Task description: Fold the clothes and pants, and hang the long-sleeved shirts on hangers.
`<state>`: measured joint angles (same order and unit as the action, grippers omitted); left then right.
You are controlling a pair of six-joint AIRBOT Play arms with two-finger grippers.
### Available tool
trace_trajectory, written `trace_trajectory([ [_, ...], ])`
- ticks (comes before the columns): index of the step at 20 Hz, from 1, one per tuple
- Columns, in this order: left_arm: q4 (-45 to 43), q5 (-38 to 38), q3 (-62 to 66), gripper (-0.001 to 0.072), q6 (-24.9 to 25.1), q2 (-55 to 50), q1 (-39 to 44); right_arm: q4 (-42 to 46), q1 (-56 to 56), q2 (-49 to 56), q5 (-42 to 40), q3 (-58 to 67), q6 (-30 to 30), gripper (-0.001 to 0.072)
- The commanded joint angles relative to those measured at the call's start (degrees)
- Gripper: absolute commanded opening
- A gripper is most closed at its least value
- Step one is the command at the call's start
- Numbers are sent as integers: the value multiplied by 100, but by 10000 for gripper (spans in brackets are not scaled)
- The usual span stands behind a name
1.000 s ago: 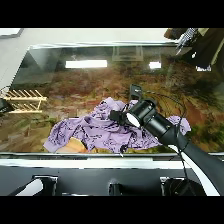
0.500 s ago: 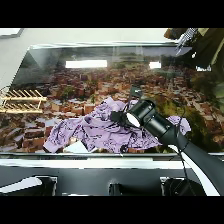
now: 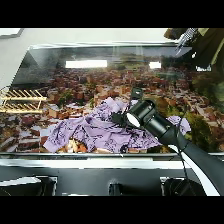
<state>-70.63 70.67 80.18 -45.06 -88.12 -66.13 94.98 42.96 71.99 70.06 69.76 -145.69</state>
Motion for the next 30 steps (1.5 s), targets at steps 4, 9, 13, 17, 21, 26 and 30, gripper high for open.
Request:
trace_trajectory([
  [4, 15, -428, 7, 577, 229, -361, -273, 24, 2, 4, 7, 0, -70, 48],
  [9, 81, -586, 7, 576, 525, -466, -459, 24, 2, 4, 13, 0, -68, 48],
  [13, 175, -474, 7, 551, 879, -669, -452, 28, 2, 4, 50, 0, -68, 48],
  [17, 177, -424, 7, 549, 916, -925, -289, 26, 4, 4, 55, 0, -68, 48],
  [21, 98, -424, 7, 549, 914, -1097, -138, 26, 2, 4, 149, 0, -68, 48],
  [26, 96, -420, 7, 534, 911, -1272, -57, 44, 4, 4, 223, 0, -68, 48],
  [30, 96, -411, 7, 483, 911, -1351, 13, 48, 2, 4, 221, 0, -68, 48],
])
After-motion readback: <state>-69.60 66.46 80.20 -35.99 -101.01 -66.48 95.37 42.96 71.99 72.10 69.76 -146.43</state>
